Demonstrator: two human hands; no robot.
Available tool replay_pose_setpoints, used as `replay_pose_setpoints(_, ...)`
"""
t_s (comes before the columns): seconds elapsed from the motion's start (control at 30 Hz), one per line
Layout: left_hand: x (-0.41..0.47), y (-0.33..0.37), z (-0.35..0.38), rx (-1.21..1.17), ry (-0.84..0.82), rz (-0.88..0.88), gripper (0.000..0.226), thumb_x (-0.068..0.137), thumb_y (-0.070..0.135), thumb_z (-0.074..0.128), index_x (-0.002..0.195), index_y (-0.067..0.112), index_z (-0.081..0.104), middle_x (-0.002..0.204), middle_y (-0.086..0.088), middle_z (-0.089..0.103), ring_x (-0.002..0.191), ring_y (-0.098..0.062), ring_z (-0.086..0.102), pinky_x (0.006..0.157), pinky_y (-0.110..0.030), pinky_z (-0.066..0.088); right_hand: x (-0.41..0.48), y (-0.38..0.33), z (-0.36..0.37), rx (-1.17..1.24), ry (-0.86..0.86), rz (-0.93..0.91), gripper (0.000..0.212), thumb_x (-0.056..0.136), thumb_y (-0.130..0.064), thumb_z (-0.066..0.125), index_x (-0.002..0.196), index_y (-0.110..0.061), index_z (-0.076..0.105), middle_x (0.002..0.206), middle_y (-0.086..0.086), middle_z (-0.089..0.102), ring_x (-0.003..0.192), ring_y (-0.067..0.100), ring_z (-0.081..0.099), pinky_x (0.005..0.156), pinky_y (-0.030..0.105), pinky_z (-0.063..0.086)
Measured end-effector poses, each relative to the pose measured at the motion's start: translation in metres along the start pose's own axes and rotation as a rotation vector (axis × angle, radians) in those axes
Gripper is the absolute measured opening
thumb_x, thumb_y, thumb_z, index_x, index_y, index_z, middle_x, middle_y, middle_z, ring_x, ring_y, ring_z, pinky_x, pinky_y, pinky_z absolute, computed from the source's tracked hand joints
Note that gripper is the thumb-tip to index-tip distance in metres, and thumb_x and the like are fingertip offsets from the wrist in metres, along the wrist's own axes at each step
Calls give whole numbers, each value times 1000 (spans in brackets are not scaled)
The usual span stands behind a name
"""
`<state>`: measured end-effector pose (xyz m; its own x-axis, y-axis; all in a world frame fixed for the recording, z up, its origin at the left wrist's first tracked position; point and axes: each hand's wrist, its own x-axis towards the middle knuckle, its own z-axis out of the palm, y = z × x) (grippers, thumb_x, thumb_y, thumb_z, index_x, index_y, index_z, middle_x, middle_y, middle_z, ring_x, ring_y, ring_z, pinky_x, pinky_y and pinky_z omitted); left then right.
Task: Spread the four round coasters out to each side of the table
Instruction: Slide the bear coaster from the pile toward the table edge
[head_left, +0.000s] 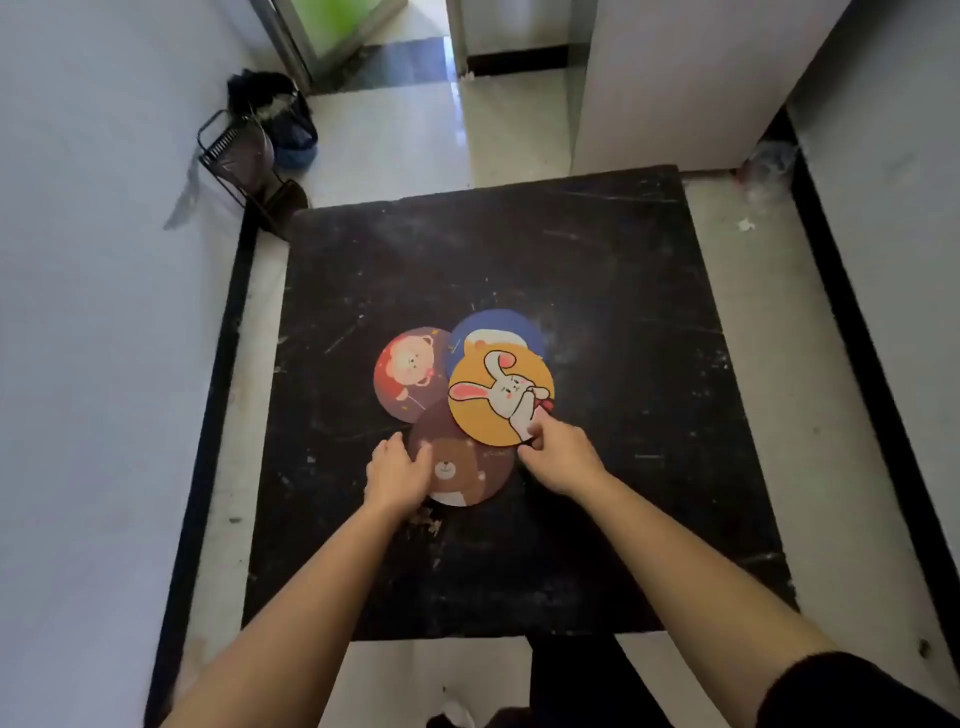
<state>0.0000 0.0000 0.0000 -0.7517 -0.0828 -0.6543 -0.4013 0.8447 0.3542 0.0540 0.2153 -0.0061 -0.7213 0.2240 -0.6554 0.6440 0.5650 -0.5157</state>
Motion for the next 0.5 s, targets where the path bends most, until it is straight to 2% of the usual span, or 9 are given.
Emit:
replay_pose_setpoints(0.07, 13, 1, 8, -94, -2, -72, 65, 89, 39, 52, 143, 6, 37, 148, -19, 39, 133, -40, 38, 109, -51, 35, 8, 1, 15, 95, 11, 79, 47, 87, -33, 64, 130, -17, 53, 107, 2, 68, 101, 25, 62, 75, 30, 43)
replay_pose_setpoints(0.13, 18, 0, 14, -172, 24, -156, 68, 86, 35, 55, 146, 11, 34, 149, -19, 34, 133, -42, 36, 108, -51, 35, 5, -2, 32, 235, 31, 155, 53, 86, -30, 66, 134, -15, 50, 99, -3, 68, 103, 22, 61, 78, 30, 43)
replay_pose_setpoints(0.2, 20, -3, 21, -283, 39, -205, 72, 84, 34, 56, 148, 13, 30, 148, -17, 31, 129, -40, 40, 105, -50, 40, 3, -4, 46, 343, 70, 217, 56, 84, -30, 69, 134, -15, 49, 94, -6, 67, 108, 22, 61, 85, 32, 44)
replay_pose_setpoints(0.27, 21, -7, 24, -343, 38, -239, 70, 83, 34, 59, 145, 12, 34, 143, -15, 38, 120, -34, 49, 97, -46, 47, 3, -4, 52, 421, 132, 288, 56, 82, -33, 72, 131, -15, 53, 98, -5, 69, 113, 23, 61, 92, 34, 46)
replay_pose_setpoints(0.33, 20, -14, 26, -409, 36, -232, 52, 86, 31, 61, 131, 9, 48, 124, -10, 53, 103, -28, 55, 83, -39, 49, 2, -2, 57, 487, 135, 353, 51, 80, -34, 74, 126, -15, 62, 108, 0, 71, 112, 24, 63, 95, 37, 51)
replay_pose_setpoints(0.4, 14, -22, 30, -499, 18, -177, 22, 89, 27, 60, 102, 10, 64, 96, -3, 65, 90, -24, 60, 73, -36, 49, -2, 1, 63, 548, 85, 369, 40, 81, -33, 74, 118, -18, 71, 109, 5, 73, 106, 26, 66, 92, 41, 55)
replay_pose_setpoints(0.43, 10, -25, 31, -519, 5, -159, 19, 91, 26, 59, 98, 10, 67, 90, -2, 68, 88, -23, 64, 73, -36, 51, -6, 1, 65, 585, 74, 372, 37, 83, -32, 73, 118, -19, 71, 108, 6, 73, 104, 25, 67, 91, 41, 55)
replay_pose_setpoints(0.5, 0, -27, 32, -525, -4, -142, 20, 91, 24, 59, 104, 12, 68, 94, -2, 70, 87, -19, 66, 76, -37, 56, -13, 2, 66, 629, 100, 372, 41, 85, -31, 72, 124, -19, 68, 112, 4, 72, 105, 23, 65, 93, 42, 55)
